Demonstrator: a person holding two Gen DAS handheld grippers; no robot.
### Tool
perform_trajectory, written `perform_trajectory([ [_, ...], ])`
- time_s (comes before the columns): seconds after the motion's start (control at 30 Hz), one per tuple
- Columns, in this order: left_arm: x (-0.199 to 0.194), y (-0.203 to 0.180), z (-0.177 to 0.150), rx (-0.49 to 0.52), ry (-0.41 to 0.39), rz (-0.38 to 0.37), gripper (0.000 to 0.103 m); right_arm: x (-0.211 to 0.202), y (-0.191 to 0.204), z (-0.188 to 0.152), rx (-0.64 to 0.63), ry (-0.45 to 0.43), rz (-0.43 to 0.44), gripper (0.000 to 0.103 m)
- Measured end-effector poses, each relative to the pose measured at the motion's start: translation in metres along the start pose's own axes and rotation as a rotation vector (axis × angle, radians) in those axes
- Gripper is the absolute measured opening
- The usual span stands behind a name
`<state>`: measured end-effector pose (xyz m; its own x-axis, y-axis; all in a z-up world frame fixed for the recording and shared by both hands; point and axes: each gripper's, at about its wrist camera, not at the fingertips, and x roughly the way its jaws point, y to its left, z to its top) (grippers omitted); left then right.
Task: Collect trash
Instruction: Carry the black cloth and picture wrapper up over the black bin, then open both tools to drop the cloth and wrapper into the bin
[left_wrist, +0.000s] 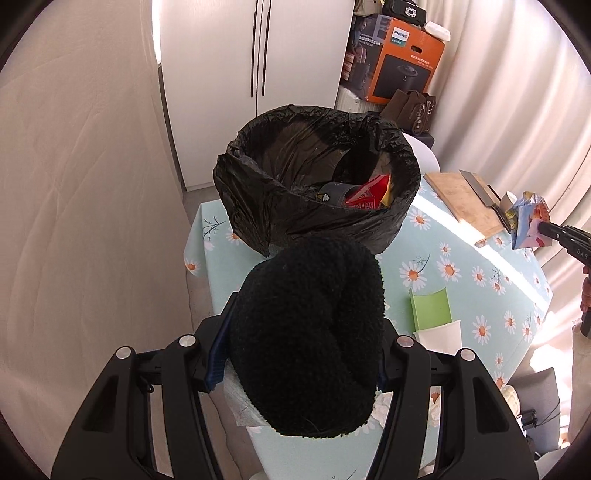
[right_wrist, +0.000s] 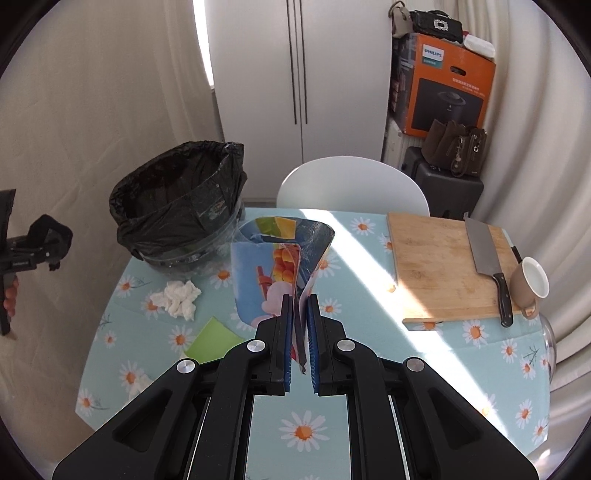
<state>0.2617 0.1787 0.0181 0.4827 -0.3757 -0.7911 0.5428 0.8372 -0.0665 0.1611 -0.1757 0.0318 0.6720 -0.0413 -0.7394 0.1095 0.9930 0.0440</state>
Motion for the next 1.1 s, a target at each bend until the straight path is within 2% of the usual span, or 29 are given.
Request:
perform_trajectory([
  [0.27,-0.001,-0.001,0.040,0.046,-0.037,-0.039,0.059,0.010,0.038,0.037,-0.050,-0.048,0.035,0.007],
  [0.47,0.006,-0.001,0.079,0.042,-0.078,-0.089,0.059,0.023,0.068,0.084,-0.123,-0.111,0.116,0.007],
  [0.57,0.020,-0.001,0.099,0.044,-0.075,-0.099,0.059,0.037,0.081,0.111,-0.147,-0.129,0.189,0.007],
  [0.77,0.053,0.001,0.125,0.054,-0.054,-0.116,0.059,0.077,0.103,0.150,-0.228,-0.115,0.222,0.008],
  [0.87,0.072,0.004,0.132,0.054,-0.038,-0.135,0.059,0.102,0.109,0.161,-0.248,-0.090,0.230,0.008],
  [0.93,0.083,0.005,0.134,0.062,-0.035,-0.120,0.059,0.117,0.113,0.166,-0.261,-0.082,0.235,0.008],
  [1.03,0.094,0.008,0.136,0.068,-0.052,-0.128,0.063,0.137,0.119,0.172,-0.268,-0.064,0.253,0.011],
  [1.1,0.095,0.008,0.136,0.078,-0.094,-0.105,0.081,0.147,0.124,0.173,-0.270,-0.076,0.252,0.015],
])
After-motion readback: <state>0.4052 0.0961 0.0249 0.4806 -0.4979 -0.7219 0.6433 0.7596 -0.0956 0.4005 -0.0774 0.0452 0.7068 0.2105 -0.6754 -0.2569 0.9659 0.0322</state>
